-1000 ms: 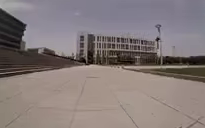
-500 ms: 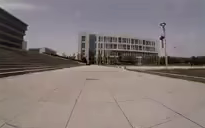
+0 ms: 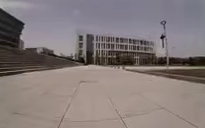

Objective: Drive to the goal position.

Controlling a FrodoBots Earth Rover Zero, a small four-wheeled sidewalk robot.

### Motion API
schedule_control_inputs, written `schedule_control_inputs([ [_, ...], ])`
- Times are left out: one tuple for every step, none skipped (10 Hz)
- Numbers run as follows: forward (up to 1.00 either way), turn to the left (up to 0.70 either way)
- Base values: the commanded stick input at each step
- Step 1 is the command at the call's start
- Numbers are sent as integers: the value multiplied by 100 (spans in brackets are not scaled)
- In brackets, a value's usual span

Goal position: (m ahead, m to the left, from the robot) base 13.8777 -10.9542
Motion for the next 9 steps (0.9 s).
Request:
schedule_control_inputs([
  [100, 0],
  [100, 0],
  [100, 0],
  [100, 0],
  [100, 0],
  [100, 0],
  [100, -10],
  [100, -36],
  [100, -35],
])
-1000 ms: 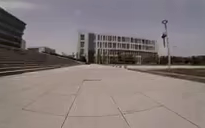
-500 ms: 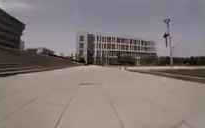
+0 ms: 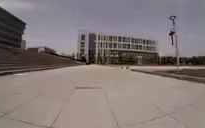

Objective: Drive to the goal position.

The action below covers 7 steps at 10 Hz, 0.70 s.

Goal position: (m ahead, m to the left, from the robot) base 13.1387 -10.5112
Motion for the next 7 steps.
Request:
schedule_control_inputs([
  [100, -10],
  [100, 0],
  [100, 0],
  [100, 0],
  [100, 0],
  [100, -35],
  [100, -31],
])
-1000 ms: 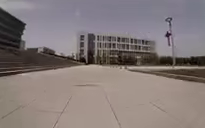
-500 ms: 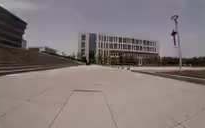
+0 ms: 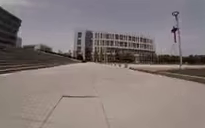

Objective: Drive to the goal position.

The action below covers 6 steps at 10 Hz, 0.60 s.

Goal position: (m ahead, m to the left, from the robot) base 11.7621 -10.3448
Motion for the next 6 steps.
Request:
schedule_control_inputs([
  [100, -20],
  [100, 0],
  [100, 0],
  [100, 0],
  [100, -8],
  [100, -31],
])
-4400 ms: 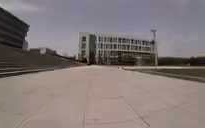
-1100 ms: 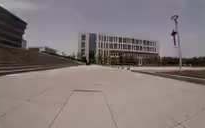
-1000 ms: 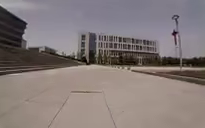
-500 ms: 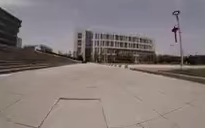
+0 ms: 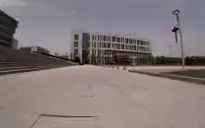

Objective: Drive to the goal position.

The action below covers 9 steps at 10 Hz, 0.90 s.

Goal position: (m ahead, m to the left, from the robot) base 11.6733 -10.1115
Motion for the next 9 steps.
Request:
schedule_control_inputs([
  [100, -31],
  [100, -4],
  [100, 0],
  [100, 0],
  [100, 0],
  [100, 0],
  [100, 0],
  [100, 0],
  [100, 0],
])
